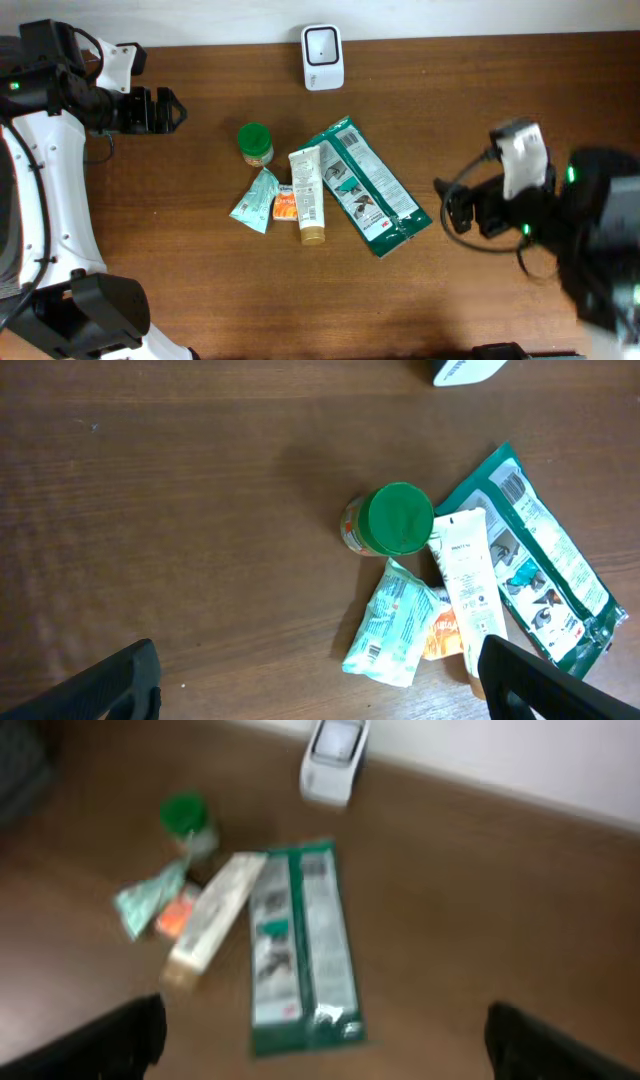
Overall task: Scan the item barcode
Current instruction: 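Reach the right gripper toward the green 3M packet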
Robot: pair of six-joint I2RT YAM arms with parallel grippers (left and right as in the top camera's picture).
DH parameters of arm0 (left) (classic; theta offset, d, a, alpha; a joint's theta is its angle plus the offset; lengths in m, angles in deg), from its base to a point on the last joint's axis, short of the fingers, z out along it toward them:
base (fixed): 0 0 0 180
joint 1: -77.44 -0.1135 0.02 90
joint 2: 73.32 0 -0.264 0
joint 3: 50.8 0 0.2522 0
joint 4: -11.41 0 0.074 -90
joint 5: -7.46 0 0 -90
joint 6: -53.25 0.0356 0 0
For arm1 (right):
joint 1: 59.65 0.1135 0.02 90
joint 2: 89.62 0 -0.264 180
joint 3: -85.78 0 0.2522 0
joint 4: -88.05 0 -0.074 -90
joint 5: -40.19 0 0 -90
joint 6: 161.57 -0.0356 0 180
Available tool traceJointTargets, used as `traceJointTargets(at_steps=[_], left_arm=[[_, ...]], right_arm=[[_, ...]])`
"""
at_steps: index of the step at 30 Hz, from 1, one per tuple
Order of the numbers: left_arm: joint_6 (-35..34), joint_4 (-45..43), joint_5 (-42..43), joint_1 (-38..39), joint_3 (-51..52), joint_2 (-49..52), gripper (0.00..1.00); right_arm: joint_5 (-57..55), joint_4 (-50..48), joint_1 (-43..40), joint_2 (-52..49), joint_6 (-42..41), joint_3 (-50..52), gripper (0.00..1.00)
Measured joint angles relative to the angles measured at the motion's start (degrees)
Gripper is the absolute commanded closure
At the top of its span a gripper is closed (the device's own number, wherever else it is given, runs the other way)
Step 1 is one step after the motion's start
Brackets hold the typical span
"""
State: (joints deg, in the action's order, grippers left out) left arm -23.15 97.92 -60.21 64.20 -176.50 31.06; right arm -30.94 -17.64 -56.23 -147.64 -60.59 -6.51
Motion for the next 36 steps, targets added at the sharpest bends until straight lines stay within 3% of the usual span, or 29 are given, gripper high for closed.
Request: traceJointTargets(at_steps=[4,16,36], left_arm=[[-0.02,0.02,0.02,0.0,0.0,0.0,0.01],[-0.02,0.02,0.02,0.0,0.0,0.02,0.01],[0.0,0.04,-0.28,0.0,0.0,0.04,0.01]], right_arm=[[1.44,3.5,0.0,-13.42,-0.9,-9.86,0.02],[6.08,0.94,0.0,-44.41,-4.0,-10.14,0.04],[5.4,-2.8,0.0,-51.98,-3.91,-10.14,0.04]])
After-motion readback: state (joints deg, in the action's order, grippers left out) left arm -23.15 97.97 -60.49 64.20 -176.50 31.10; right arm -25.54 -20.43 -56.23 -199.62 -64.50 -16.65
